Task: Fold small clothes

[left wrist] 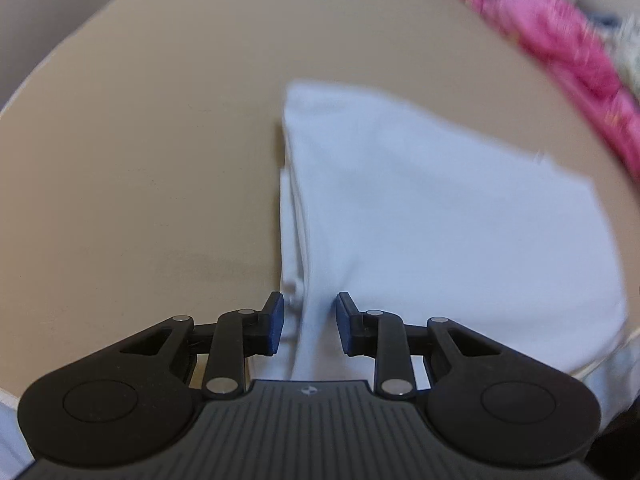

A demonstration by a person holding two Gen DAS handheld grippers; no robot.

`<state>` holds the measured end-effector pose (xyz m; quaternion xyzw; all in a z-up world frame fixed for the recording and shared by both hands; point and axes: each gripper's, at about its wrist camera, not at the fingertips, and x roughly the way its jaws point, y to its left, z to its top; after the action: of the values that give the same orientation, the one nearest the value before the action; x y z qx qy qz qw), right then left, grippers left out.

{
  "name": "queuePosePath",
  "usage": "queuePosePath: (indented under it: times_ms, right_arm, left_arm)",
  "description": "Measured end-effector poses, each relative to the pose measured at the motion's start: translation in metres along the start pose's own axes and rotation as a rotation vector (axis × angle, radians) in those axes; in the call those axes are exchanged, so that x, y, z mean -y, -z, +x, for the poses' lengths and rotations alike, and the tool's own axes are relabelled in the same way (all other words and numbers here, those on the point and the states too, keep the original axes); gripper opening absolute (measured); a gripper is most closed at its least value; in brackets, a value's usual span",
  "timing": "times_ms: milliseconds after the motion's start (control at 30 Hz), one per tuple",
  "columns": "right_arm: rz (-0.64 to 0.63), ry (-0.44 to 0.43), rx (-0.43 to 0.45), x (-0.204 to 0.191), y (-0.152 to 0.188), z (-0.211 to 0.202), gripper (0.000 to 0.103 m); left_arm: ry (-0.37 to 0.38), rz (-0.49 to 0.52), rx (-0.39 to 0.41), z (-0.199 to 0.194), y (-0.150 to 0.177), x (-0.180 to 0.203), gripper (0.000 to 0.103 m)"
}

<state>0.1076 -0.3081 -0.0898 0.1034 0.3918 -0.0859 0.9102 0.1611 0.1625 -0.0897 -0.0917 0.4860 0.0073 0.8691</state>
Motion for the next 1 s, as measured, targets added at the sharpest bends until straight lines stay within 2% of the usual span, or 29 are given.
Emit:
queuePosePath:
  times_ms: [133, 267, 333, 433, 533, 667, 700, 733, 767, 833, 933, 1000]
  right_arm:
    - [0.008, -0.037, 0.082, -0.011, 0.016, -0.039, 0.048]
    - [-0.043, -0.093, 0.135, -0.037, 0.03, -0.06, 0.048]
    - [-0.057, -0.138, 0.177, -0.049, 0.035, -0.074, 0.048]
    - [-0.09, -0.176, 0.256, -0.061, 0.042, -0.104, 0.048]
    - [-0.108, -0.203, 0.293, -0.072, 0.047, -0.116, 0.048]
    - [-0.145, -0.252, 0.273, -0.089, 0.053, -0.117, 0.048]
    - [-0.163, -0.27, 0.264, -0.097, 0.056, -0.118, 0.048]
    - [-0.187, -0.284, 0.256, -0.105, 0.059, -0.118, 0.048]
    - [-0.221, -0.3, 0.249, -0.115, 0.063, -0.119, 0.048]
    - [-0.278, -0.336, 0.233, -0.134, 0.072, -0.118, 0.047]
    - [-0.362, -0.426, 0.184, -0.174, 0.087, -0.117, 0.031]
    - [-0.418, -0.48, 0.163, -0.205, 0.098, -0.117, 0.03]
  left_arm:
    - [0.019, -0.045, 0.092, -0.028, 0.001, -0.015, 0.033]
    - [-0.048, 0.011, 0.211, -0.052, 0.007, -0.019, 0.035]
    - [-0.08, 0.077, 0.287, -0.072, 0.013, -0.013, 0.051]
    - [-0.075, 0.157, 0.387, -0.112, 0.025, -0.011, 0.073]
    - [-0.058, 0.14, 0.477, -0.149, 0.036, -0.024, 0.084]
    - [-0.126, 0.109, 0.582, -0.173, 0.054, -0.045, 0.086]
    - [-0.167, 0.091, 0.578, -0.17, 0.059, -0.051, 0.087]
    - [-0.206, 0.063, 0.522, -0.162, 0.059, -0.056, 0.084]
    - [-0.205, 0.04, 0.475, -0.157, 0.057, -0.06, 0.084]
    - [-0.176, 0.027, 0.445, -0.15, 0.054, -0.064, 0.084]
    - [-0.197, 0.035, 0.417, -0.14, 0.046, -0.067, 0.084]
    - [-0.187, 0.007, 0.404, -0.139, 0.041, -0.073, 0.084]
